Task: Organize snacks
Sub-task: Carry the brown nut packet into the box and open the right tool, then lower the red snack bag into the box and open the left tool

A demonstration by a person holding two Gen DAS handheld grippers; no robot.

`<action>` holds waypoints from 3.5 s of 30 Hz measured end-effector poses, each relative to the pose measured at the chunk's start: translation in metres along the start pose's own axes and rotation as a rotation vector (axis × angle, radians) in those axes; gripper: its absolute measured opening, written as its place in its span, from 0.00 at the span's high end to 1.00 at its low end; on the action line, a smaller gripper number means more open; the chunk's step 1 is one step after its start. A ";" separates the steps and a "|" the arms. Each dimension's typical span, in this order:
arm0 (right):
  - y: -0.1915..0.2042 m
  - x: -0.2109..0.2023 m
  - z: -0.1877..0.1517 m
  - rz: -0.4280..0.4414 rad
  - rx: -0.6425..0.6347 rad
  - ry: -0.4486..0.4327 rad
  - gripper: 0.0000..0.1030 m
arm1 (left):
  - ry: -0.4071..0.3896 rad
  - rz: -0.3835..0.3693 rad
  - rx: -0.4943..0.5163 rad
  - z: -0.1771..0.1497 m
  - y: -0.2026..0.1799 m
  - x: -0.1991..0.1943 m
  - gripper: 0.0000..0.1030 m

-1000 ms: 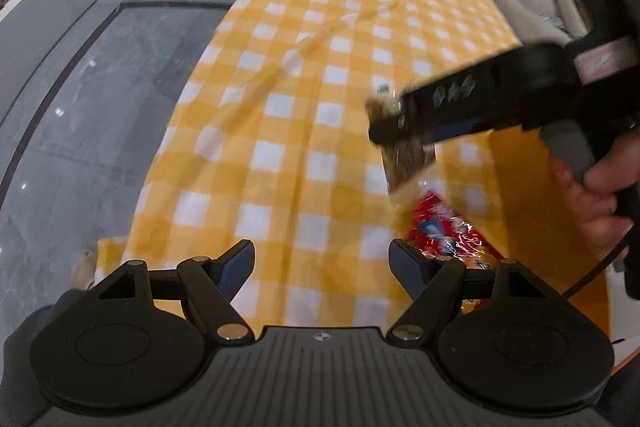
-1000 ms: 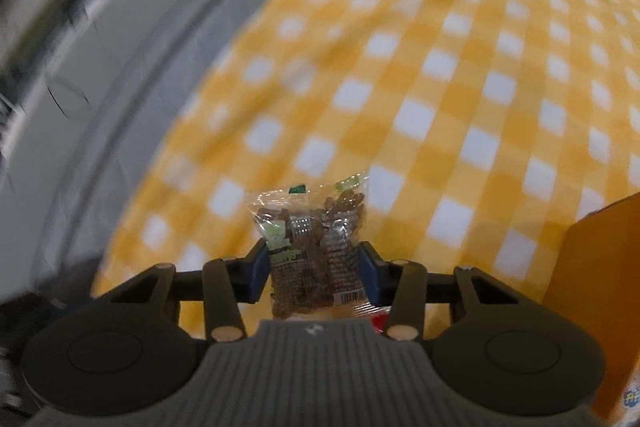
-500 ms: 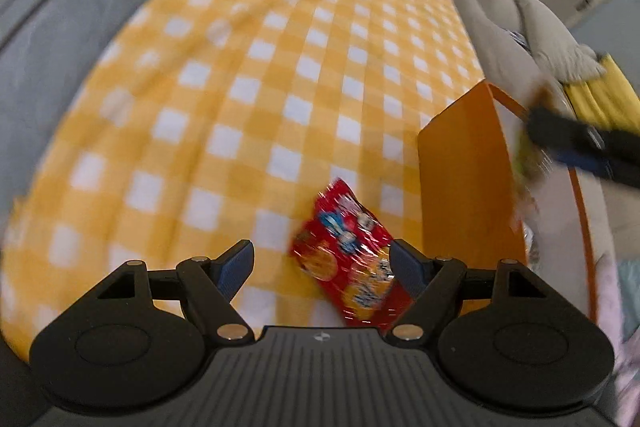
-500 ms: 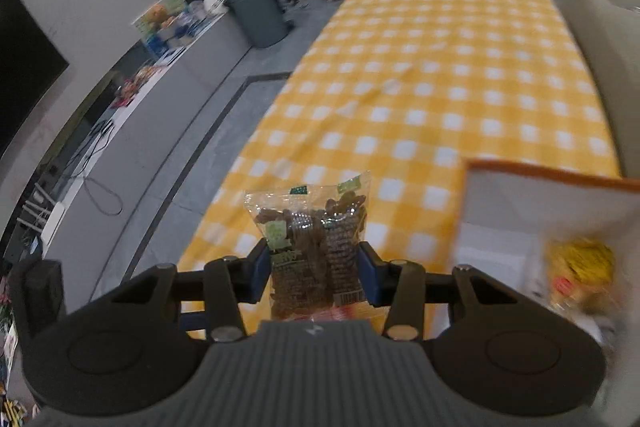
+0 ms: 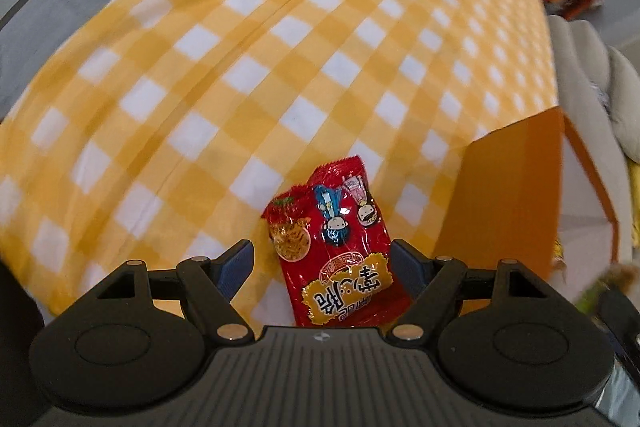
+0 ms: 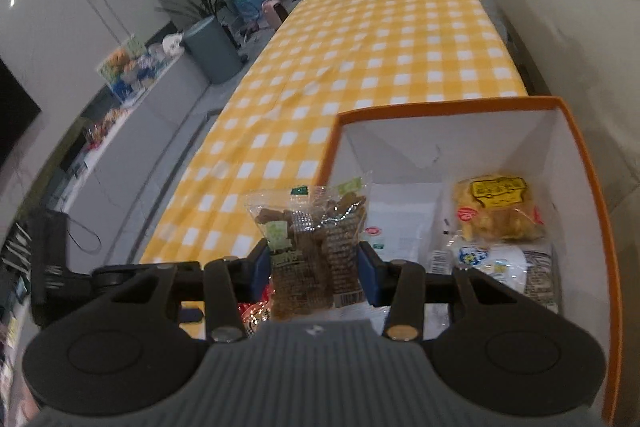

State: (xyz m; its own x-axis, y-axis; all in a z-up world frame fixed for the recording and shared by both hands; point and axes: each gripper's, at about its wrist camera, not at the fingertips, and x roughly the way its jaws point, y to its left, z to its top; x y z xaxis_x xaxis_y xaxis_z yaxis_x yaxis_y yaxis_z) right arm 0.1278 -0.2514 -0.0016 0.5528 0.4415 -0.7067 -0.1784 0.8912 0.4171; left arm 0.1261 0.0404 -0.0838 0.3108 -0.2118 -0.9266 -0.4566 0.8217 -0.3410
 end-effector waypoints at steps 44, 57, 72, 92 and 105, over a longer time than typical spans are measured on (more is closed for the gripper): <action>-0.072 -0.019 -0.013 -0.026 0.180 0.027 0.57 | -0.040 0.063 0.311 -0.025 -0.058 -0.005 0.19; -0.071 0.021 -0.008 0.026 0.731 -0.015 0.57 | -0.105 -0.086 0.379 -0.030 -0.043 -0.045 0.19; -0.098 0.110 -0.009 -0.031 1.364 -0.016 0.57 | -0.057 -0.153 0.361 -0.016 -0.029 -0.032 0.19; -0.083 0.053 0.020 0.266 1.126 0.077 0.22 | -0.087 -0.179 0.356 -0.013 -0.030 -0.051 0.19; -0.069 -0.091 0.017 0.136 0.502 -0.080 0.21 | -0.178 -0.163 0.485 -0.042 -0.075 -0.093 0.19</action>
State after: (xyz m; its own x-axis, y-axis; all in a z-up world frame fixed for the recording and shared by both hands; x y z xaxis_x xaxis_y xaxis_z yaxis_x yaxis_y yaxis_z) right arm 0.1037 -0.3547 0.0439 0.6158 0.5225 -0.5897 0.1482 0.6582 0.7381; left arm 0.0967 -0.0234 0.0214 0.5014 -0.2984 -0.8121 0.0332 0.9446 -0.3266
